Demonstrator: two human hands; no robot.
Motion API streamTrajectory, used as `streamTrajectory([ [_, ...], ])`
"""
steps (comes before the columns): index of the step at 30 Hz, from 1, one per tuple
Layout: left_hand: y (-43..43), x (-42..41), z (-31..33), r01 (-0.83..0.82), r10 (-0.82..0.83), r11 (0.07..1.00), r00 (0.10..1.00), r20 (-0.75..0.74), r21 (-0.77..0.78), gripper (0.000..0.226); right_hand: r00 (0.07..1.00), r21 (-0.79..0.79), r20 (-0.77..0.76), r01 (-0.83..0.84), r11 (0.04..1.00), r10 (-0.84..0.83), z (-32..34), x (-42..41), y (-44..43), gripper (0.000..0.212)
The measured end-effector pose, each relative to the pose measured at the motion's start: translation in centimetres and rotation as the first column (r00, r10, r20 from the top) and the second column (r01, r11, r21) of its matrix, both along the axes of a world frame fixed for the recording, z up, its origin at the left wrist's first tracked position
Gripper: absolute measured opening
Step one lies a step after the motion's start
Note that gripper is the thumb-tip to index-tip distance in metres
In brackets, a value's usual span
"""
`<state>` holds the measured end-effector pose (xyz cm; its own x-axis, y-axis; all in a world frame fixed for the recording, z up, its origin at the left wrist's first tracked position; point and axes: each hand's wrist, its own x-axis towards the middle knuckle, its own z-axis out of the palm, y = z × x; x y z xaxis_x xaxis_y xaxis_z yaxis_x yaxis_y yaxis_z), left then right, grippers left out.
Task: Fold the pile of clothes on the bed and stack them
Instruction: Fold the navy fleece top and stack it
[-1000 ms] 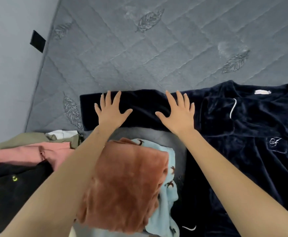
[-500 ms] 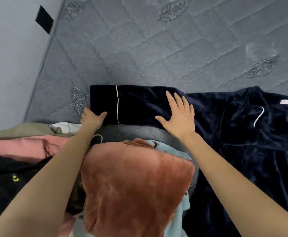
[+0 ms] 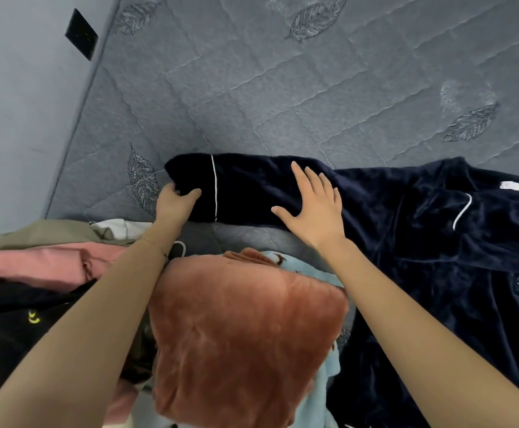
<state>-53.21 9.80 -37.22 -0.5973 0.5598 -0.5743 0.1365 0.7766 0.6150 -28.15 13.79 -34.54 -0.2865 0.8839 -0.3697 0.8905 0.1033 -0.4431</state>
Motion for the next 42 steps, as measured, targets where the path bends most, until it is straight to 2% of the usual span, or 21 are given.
streamTrajectory([
  [3, 1.9, 2.5, 2.6, 0.08, -0.088, 0.981, 0.995, 0.04, 0.177, 0.048, 0.991, -0.047, -0.104, 0.079, 0.996, -0.084, 1.1, 0.2, 0.0, 0.08],
  [5, 3.4, 4.9, 4.6, 0.126, -0.162, 0.959, 0.978, 0.13, 0.253, 0.053, 0.928, -0.179, -0.276, 0.204, 0.963, -0.248, 1.9, 0.0, 0.3, 0.076],
  [7, 4.5, 7.8, 6.4, 0.171, -0.247, 0.943, 0.934, 0.258, 0.285, 0.054, 0.738, -0.424, -0.437, 0.335, 0.841, -0.514, 3.1, -0.3, 1.1, 0.073],
  [9, 5.1, 10.9, 7.8, 0.28, -0.384, 0.904, 0.865, 0.324, 0.323, 0.052, 0.515, -0.633, -0.464, 0.377, 0.676, -0.721, 4.1, 0.1, 1.9, 0.071],
  [10, 5.2, 12.5, 8.3, 0.351, -0.459, 0.873, 0.826, 0.327, 0.338, 0.053, 0.438, -0.689, -0.463, 0.37, 0.624, -0.771, 4.6, 0.7, 2.3, 0.069],
  [12, 5.1, 15.7, 9.1, 0.476, -0.587, 0.801, 0.746, 0.315, 0.363, 0.057, 0.348, -0.727, -0.485, 0.348, 0.591, -0.802, 5.4, 2.8, 2.8, 0.066],
  [16, 4.2, 22.7, 9.9, 0.612, -0.747, 0.657, 0.607, 0.27, 0.441, 0.058, 0.241, -0.767, -0.483, 0.348, 0.539, -0.842, 6.2, 8.9, 3.0, 0.062],
  [19, 3.5, 28.5, 9.5, 0.702, -0.848, 0.522, 0.486, 0.21, 0.484, 0.059, 0.206, -0.716, -0.475, 0.475, 0.512, -0.855, 5.9, 14.3, 2.8, 0.03],
  [21, 3.0, 32.4, 9.0, 0.728, -0.858, 0.503, 0.485, 0.168, 0.465, 0.054, 0.157, -0.655, -0.49, 0.582, 0.481, -0.857, 5.4, 18.4, 2.4, 0.01],
  [22, 2.6, 34.3, 8.7, 0.725, -0.844, 0.513, 0.523, 0.117, 0.46, 0.049, 0.137, -0.624, -0.503, 0.625, 0.468, -0.854, 5.1, 20.7, 2.2, 0.007],
  [24, 1.8, 38.0, 8.1, 0.701, -0.78, 0.522, 0.623, -0.06, 0.486, 0.035, 0.118, -0.572, -0.52, 0.687, 0.447, -0.846, 4.9, 25.4, 1.8, 0.01],
  [26, 1.4, 41.3, 7.2, 0.723, -0.69, 0.506, 0.666, -0.282, 0.471, 0.03, 0.129, -0.536, -0.525, 0.718, 0.444, -0.841, 4.9, 30.3, 1.5, 0.009],
  [29, 1.5, 46.2, 5.4, 0.815, -0.67, 0.511, 0.577, -0.468, 0.273, 0.041, 0.201, -0.473, -0.525, 0.739, 0.48, -0.827, 4.9, 37.0, 1.4, 0.016],
  [31, 1.4, 49.4, 4.3, 0.866, -0.719, 0.485, 0.476, -0.506, 0.126, 0.05, 0.237, -0.429, -0.53, 0.754, 0.498, -0.814, 4.8, 40.7, 1.9, 0.021],
  [33, 1.1, 52.3, 3.3, 0.881, -0.736, 0.469, 0.425, -0.527, 0.057, 0.055, 0.26, -0.405, -0.523, 0.762, 0.506, -0.811, 4.4, 43.8, 2.5, 0.018],
  [37, 0.9, 56.4, 1.9, 0.875, -0.733, 0.482, 0.387, -0.56, -0.027, 0.06, 0.284, -0.36, -0.484, 0.797, 0.484, -0.827, 3.2, 49.2, 3.3, 0.014],
  [42, 1.2, 58.2, 0.3, 0.878, -0.772, 0.464, 0.338, -0.538, -0.115, 0.065, 0.347, -0.211, -0.451, 0.854, 0.475, -0.823, 1.4, 53.7, 3.1, 0.012],
])
